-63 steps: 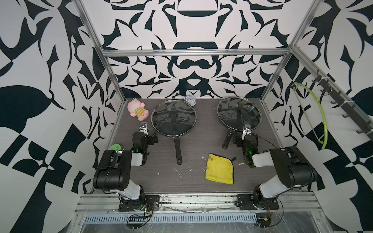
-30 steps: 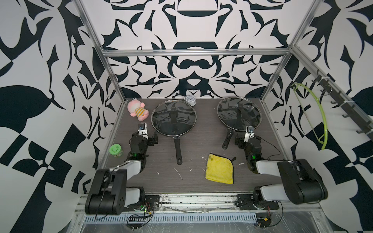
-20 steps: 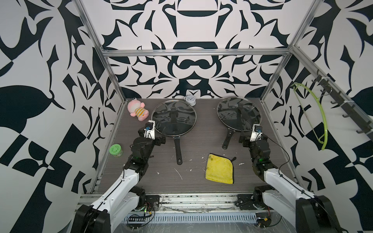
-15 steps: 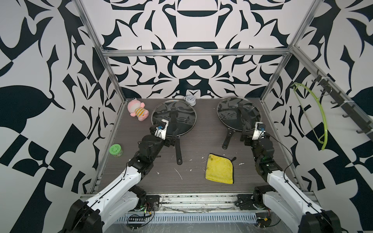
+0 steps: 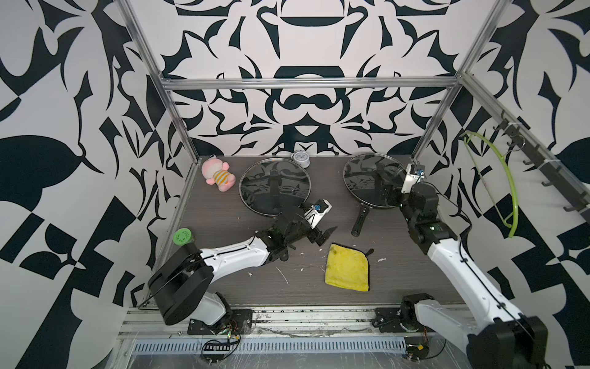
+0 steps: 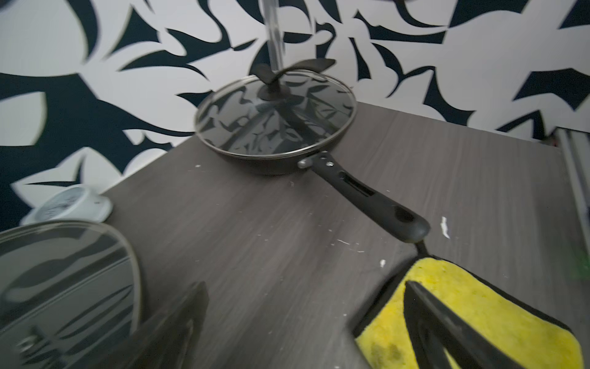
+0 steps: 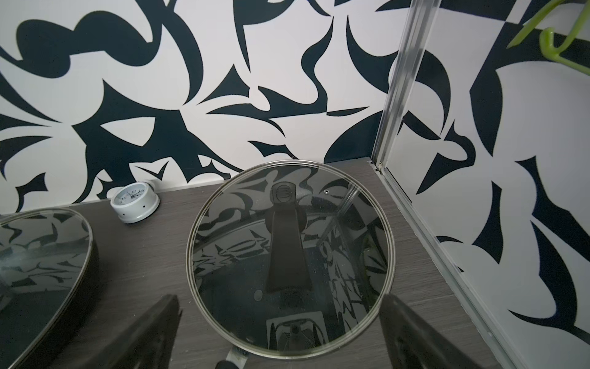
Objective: Wipe the pot lid with a cloth
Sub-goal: Pick up the pot lid from the cooking pot.
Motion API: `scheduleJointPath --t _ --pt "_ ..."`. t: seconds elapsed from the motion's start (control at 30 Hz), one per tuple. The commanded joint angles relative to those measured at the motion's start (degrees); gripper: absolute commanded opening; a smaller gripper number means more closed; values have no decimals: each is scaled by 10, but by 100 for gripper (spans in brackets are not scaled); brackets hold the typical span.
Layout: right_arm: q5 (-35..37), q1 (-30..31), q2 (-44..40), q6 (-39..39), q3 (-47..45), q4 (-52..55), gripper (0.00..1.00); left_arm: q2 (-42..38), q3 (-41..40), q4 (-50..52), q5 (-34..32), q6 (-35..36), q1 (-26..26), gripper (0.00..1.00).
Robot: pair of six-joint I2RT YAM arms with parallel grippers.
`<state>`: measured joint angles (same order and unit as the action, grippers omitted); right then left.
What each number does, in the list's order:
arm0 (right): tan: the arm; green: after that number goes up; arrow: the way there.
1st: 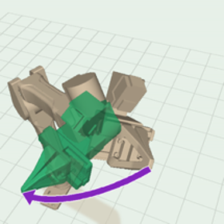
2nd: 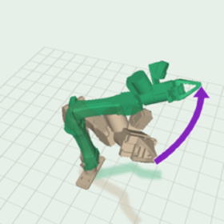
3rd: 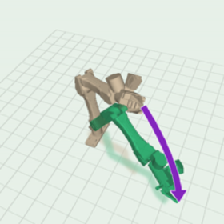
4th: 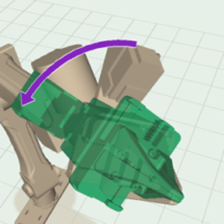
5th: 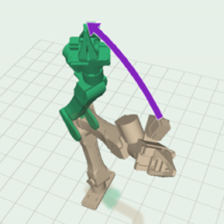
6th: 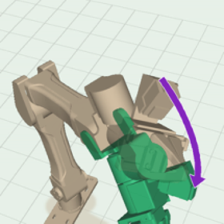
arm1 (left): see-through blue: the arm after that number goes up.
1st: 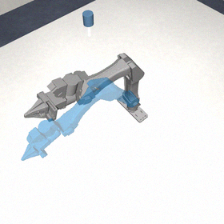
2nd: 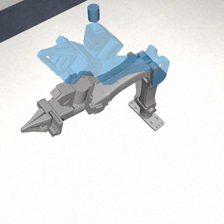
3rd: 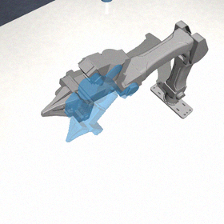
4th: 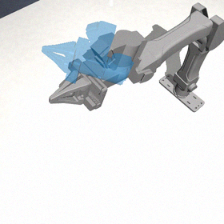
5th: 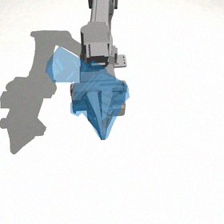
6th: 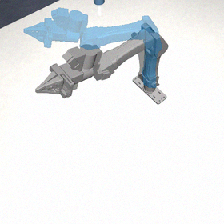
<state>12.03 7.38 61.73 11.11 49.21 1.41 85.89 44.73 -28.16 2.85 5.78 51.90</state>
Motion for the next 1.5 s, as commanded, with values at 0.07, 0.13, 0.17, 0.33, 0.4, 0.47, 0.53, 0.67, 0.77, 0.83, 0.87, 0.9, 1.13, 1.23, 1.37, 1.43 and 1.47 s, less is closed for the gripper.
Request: scheduleJointPath --t 0.07,0.13,0.17,0.33,0.4,0.47,0.53,0.67,0.77,0.83,0.87,0.9,1.13,1.23,1.37,1.43,1.47 --pt "25 1 98 16 134 115 100 38 32 -9 72 -16 20 99" --pt "25 -2 147 6 184 151 100 48 34 -11 77 -20 28 99" --pt "21 -4 175 1 213 169 100 53 35 -11 78 -21 32 99" --pt "-4 -14 297 -14 344 247 99 68 36 -15 79 -35 43 99" --pt "-4 -18 341 -19 387 267 97 73 35 -18 80 -38 46 99" --pt "-14 -25 383 -22 430 290 94 76 36 -18 83 -39 47 99" --pt "-32 -35 426 -23 477 324 90 80 36 -16 86 -39 48 99" --pt "-40 -44 501 -29 564 386 84 83 37 -14 90 -39 47 99" --pt "-41 -46 541 -26 604 418 74 85 37 -14 88 -38 49 99" --pt "-41 -47 554 -20 614 425 70 87 37 -14 87 -38 49 99" --pt "-42 -47 559 -19 617 425 65 86 37 -14 86 -38 49 99" --pt "-43 -47 565 -19 622 427 61 86 37 -14 85 -37 49 99" --pt "-44 -48 607 -19 683 482 46 88 38 -6 83 -31 49 99" --pt "-47 -48 612 -18 694 496 43 90 40 -4 80 -29 49 99" --pt "-57 -48 609 -17 695 507 45 94 42 -4 79 -26 49 99" --pt "-59 -48 607 -18 696 514 46 95 43 -3 80 -25 49 99" --pt "-60 -48 607 -18 698 517 46 96 44 -3 80 -24 48 99"
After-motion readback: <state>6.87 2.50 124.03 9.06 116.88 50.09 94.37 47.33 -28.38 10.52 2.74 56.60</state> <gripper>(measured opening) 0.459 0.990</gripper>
